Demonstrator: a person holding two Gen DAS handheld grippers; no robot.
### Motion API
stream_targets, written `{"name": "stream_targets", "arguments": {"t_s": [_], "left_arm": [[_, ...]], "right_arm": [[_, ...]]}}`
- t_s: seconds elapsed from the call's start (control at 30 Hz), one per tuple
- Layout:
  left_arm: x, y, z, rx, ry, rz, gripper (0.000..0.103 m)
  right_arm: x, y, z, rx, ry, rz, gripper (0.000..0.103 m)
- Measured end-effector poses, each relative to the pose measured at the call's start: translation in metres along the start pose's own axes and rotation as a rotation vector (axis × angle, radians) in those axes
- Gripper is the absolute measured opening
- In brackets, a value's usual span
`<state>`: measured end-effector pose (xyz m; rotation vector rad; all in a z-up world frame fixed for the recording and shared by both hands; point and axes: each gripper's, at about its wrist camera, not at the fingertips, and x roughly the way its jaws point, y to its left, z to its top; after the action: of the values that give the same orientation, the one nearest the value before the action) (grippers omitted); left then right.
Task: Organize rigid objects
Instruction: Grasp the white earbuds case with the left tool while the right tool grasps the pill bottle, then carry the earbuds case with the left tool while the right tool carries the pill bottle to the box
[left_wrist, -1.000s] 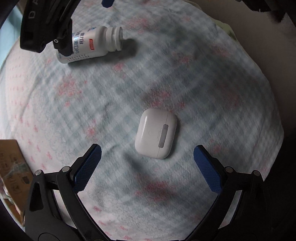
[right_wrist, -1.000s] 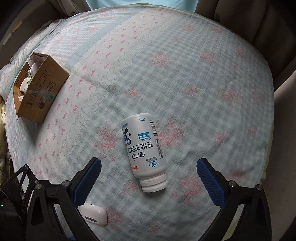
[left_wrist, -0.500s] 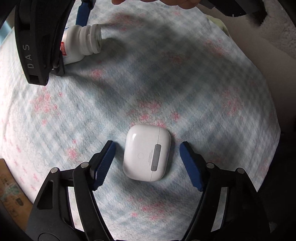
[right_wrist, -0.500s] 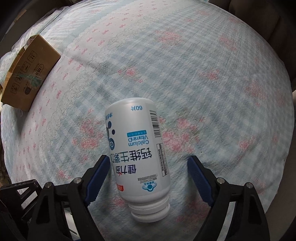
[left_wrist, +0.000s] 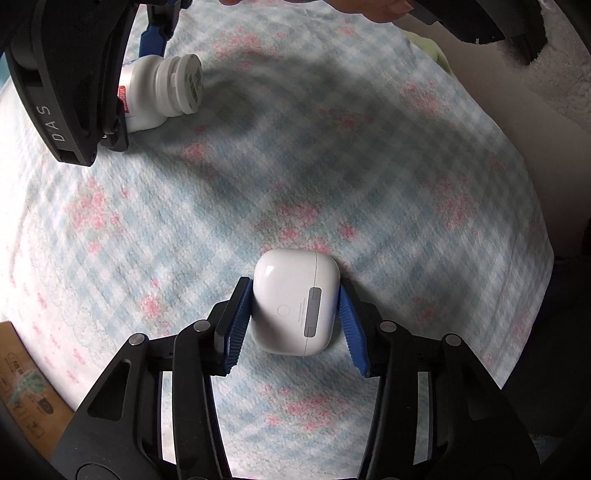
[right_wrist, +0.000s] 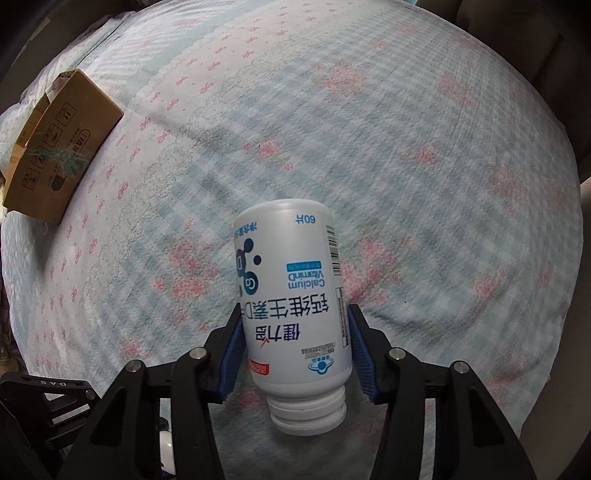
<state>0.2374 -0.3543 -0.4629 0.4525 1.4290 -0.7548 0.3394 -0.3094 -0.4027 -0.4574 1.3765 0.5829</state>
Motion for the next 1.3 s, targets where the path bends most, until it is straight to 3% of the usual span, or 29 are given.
{"name": "stream_targets", "arguments": {"t_s": [0.3,0.63,0.77,1.03,1.3], "left_arm": [[-0.038,0.008,-0.019,-0.05,-0.043,-0.017,0.042],[-0.067,0.051,-0.05,-0.238,-0.073,-0.119,0.041],[-0.075,0.065,-0.061,-0.285,-0.081,-0.128,0.041],[-0.117,0.088,-0.078,-0.375,-0.15,-0.136,0.041],[-0.188,0.115,-0.108,-0.476,-0.26,-0.13,0.041]], "right_arm": [[-0.027,-0.006,-0.008,0.082,-0.01,0.025,0.047],[-0.062,-0.004,-0.029,0.165,-0.013,0.035,0.046],[-0.065,-0.002,-0.037,0.197,-0.018,0.044,0.046],[-0.081,0.014,-0.022,0.242,-0.034,0.077,0.046],[-0.141,0.046,0.0,0.264,-0.094,0.1,0.046]]}}
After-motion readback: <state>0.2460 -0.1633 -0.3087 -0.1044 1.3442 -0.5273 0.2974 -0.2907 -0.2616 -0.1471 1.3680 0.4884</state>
